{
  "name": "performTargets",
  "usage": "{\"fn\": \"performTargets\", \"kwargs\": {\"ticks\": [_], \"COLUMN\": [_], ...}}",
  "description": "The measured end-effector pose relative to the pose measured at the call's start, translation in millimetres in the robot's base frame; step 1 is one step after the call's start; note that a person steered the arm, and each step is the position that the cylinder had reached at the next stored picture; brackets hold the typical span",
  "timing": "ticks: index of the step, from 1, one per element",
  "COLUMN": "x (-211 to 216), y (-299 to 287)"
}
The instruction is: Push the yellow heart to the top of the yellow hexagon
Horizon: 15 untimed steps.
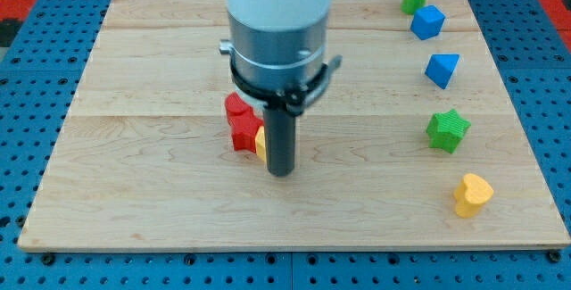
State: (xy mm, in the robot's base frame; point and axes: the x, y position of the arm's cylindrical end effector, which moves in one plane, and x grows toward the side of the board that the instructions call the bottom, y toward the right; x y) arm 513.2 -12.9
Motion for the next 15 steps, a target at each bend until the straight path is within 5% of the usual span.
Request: {"fn": "performTargets", "kwargs": {"ticks": [1, 2, 4, 5, 7, 9, 11, 13, 15], "x": [-14.1, -20.6, 9.3, 53.1, 58.9, 38.2, -4.3, -47.6, -94.8], "y": [3.3, 69.9, 230.0, 263.6, 161.2, 207.6, 108.1, 97.9, 11.8]}}
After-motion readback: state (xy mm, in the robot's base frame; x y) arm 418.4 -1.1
